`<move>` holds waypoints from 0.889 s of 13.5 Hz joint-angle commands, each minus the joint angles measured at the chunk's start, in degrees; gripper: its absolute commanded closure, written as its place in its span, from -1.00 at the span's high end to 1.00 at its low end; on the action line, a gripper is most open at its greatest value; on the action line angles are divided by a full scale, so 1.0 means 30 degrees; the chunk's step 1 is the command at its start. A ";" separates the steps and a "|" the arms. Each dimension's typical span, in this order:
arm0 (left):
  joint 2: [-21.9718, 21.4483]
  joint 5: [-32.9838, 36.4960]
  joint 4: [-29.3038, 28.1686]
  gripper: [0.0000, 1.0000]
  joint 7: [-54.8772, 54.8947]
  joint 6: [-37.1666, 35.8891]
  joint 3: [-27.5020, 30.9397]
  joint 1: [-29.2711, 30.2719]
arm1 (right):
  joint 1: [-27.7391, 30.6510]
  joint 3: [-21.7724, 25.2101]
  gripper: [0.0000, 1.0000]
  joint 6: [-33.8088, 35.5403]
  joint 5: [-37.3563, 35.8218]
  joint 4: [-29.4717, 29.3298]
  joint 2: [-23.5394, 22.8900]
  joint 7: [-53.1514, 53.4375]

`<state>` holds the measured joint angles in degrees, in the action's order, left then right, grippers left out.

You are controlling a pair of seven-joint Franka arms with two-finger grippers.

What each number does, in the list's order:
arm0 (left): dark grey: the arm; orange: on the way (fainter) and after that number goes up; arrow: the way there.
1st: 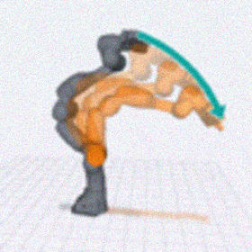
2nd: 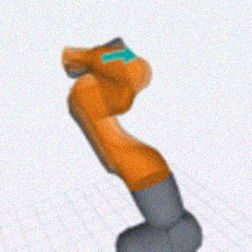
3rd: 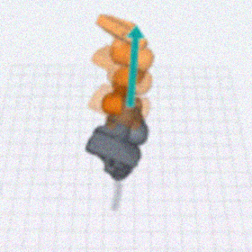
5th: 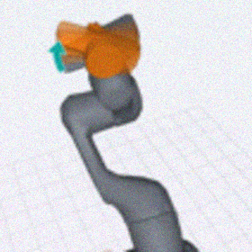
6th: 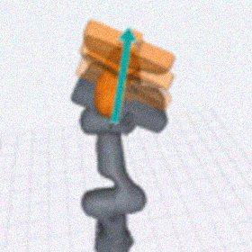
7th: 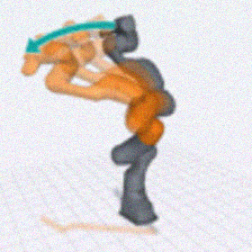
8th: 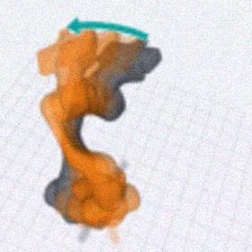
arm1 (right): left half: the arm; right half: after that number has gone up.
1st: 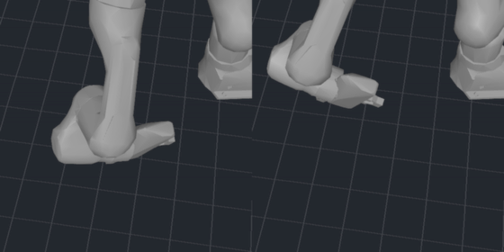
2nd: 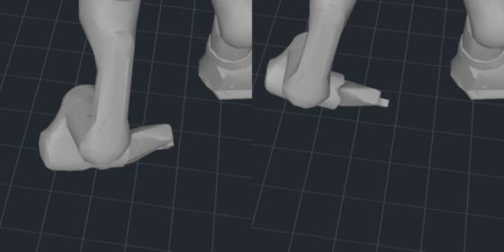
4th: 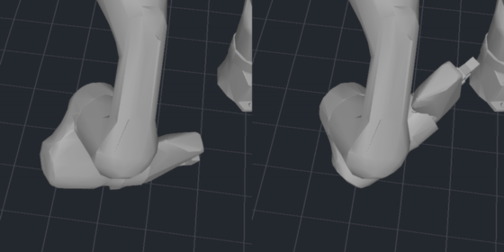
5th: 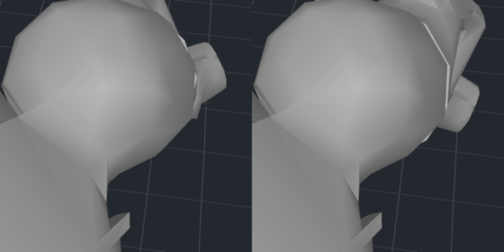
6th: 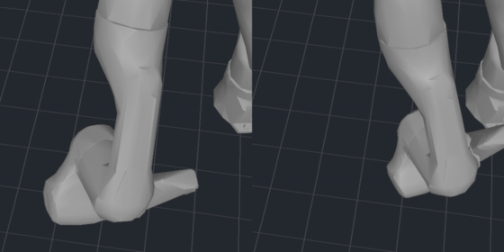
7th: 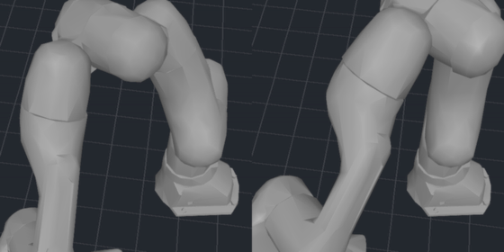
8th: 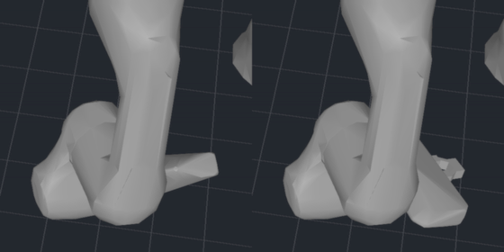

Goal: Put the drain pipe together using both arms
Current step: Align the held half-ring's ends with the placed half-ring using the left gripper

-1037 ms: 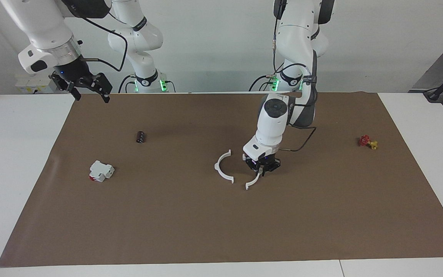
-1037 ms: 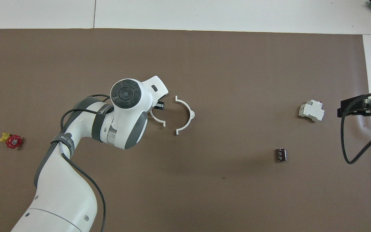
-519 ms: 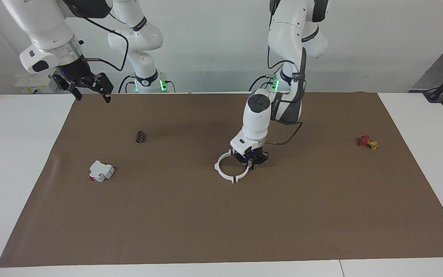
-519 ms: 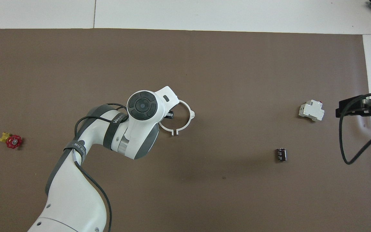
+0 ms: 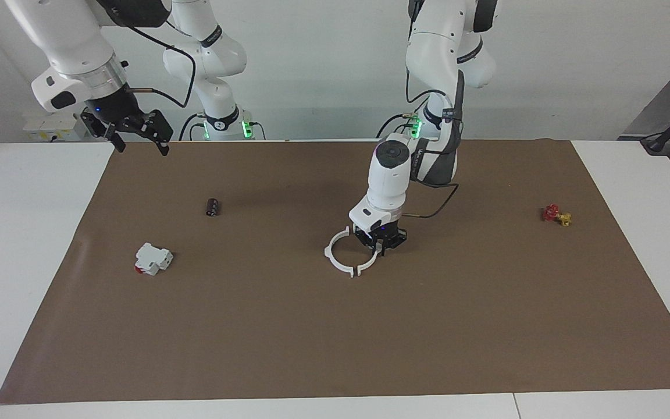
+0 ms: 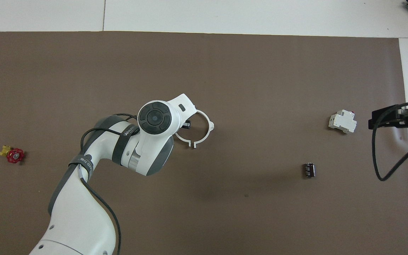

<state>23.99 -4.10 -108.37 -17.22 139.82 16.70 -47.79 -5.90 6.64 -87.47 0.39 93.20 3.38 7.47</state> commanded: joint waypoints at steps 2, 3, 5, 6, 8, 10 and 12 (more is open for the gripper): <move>-0.0526 0.0429 -0.0821 -1.00 -0.0236 0.0737 0.0322 -0.0243 | 0.0120 -0.0103 1.00 0.0035 0.0252 0.0194 0.0250 -0.0116; -0.0526 0.0429 -0.0821 -1.00 -0.0206 0.0853 0.0322 -0.0243 | 0.0120 -0.0074 1.00 0.0035 0.0252 0.0194 0.0250 -0.0116; -0.0526 0.0429 -0.0996 -1.00 -0.0148 0.1320 0.0322 -0.0214 | 0.0120 -0.0074 1.00 0.0035 0.0223 0.0194 0.0250 -0.0116; -0.0526 0.0429 -0.1055 -1.00 -0.0118 0.1497 0.0293 -0.0214 | 0.0120 -0.0074 1.00 0.0035 0.0223 0.0194 0.0250 -0.0116; -0.0496 0.0429 -0.1114 -1.00 -0.0060 0.1791 0.0292 -0.0185 | 0.0120 -0.0074 1.00 0.0035 0.0252 0.0194 0.0250 -0.0116; -0.0467 0.0429 -0.1172 -1.00 -0.0030 0.1792 0.0292 -0.0184 | 0.0120 -0.0074 1.00 0.0035 0.0252 0.0194 0.0250 -0.0116; -0.0467 0.0429 -0.1406 -1.00 -0.0059 0.1821 0.0292 -0.0213 | 0.0120 -0.0074 1.00 0.0035 0.0252 0.0194 0.0250 -0.0116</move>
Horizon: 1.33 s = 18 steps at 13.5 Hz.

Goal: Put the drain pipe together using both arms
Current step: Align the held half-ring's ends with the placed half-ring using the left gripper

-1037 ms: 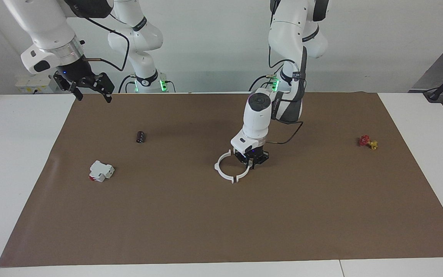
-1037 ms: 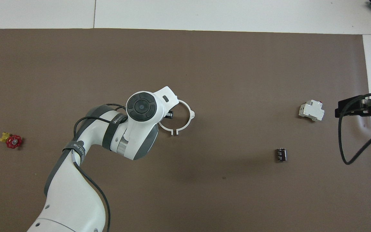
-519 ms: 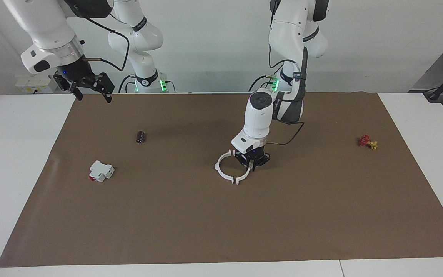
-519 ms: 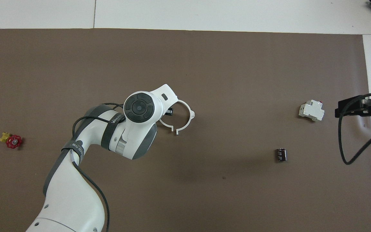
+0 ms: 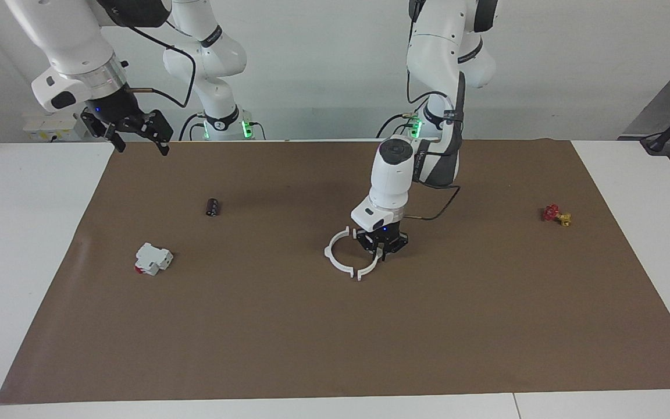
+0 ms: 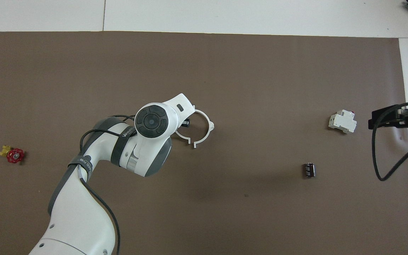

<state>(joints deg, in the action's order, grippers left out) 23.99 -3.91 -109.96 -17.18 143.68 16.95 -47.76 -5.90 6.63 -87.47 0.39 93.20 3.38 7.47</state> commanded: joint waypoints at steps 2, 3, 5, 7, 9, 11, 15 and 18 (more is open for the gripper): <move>-0.0497 0.0365 -0.0964 -1.00 -0.0045 0.0564 0.0208 -0.0223 | 0.0120 -0.0100 1.00 0.0035 0.0252 0.0194 0.0249 -0.0116; -0.0497 0.0365 -0.0964 -1.00 -0.0044 0.0593 0.0179 -0.0223 | 0.0120 -0.0071 1.00 0.0035 0.0252 0.0194 0.0249 -0.0116; -0.0497 0.0365 -0.0964 -1.00 -0.0044 0.0797 0.0179 -0.0223 | 0.0120 -0.0071 1.00 0.0035 0.0252 0.0194 0.0249 -0.0116; -0.0497 0.0365 -0.0964 -1.00 -0.0015 0.0886 0.0179 -0.0252 | 0.0120 -0.0071 1.00 0.0035 0.0252 0.0194 0.0249 -0.0116; -0.0497 0.0365 -0.0993 -1.00 0.0246 0.0974 0.0150 -0.0252 | 0.0120 -0.0071 1.00 0.0035 0.0252 0.0194 0.0249 -0.0116; -0.0497 0.0365 -0.1197 -1.00 0.0424 0.1353 0.0149 -0.0310 | 0.0120 -0.0071 1.00 0.0035 0.0223 0.0194 0.0249 -0.0116; -0.0527 0.0365 -0.1315 -1.00 0.0395 0.1560 0.0120 -0.0311 | 0.0120 -0.0071 1.00 0.0035 0.0252 0.0194 0.0249 -0.0116; -0.0527 0.0365 -0.1315 -1.00 0.0395 0.1560 0.0120 -0.0340 | 0.0120 -0.0071 1.00 0.0035 0.0252 0.0194 0.0249 -0.0116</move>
